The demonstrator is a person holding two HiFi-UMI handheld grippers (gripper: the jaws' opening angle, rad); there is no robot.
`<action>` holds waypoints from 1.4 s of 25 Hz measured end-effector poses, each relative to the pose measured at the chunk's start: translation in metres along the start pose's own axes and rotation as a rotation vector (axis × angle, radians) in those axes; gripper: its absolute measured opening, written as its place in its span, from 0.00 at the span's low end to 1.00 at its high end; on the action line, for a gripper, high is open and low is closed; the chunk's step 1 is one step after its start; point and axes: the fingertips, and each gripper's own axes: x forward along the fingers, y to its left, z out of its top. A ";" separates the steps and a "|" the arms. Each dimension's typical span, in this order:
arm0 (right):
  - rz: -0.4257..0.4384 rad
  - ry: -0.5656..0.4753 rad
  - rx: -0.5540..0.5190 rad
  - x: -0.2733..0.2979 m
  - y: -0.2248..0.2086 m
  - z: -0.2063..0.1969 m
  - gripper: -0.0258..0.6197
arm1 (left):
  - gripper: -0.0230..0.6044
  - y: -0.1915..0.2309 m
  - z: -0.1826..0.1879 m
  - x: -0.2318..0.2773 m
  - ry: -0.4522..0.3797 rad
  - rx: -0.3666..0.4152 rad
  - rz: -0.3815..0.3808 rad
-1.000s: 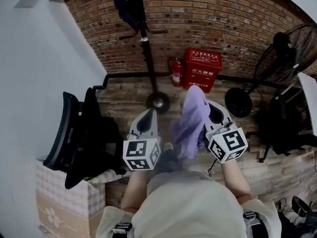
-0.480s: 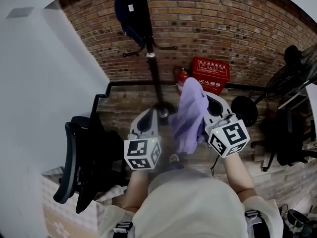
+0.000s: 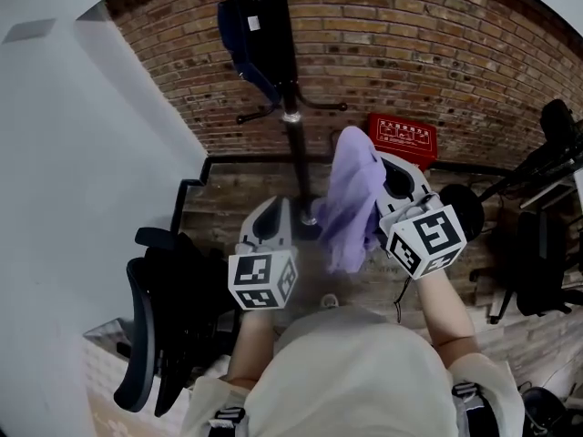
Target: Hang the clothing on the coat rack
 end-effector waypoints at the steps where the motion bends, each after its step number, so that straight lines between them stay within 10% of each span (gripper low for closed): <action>1: 0.003 -0.001 -0.006 0.007 -0.001 0.002 0.07 | 0.04 0.004 0.001 0.004 0.000 0.000 0.001; 35: 0.261 -0.092 -0.237 0.184 -0.081 0.099 0.07 | 0.04 0.043 0.029 0.094 -0.056 -0.033 0.195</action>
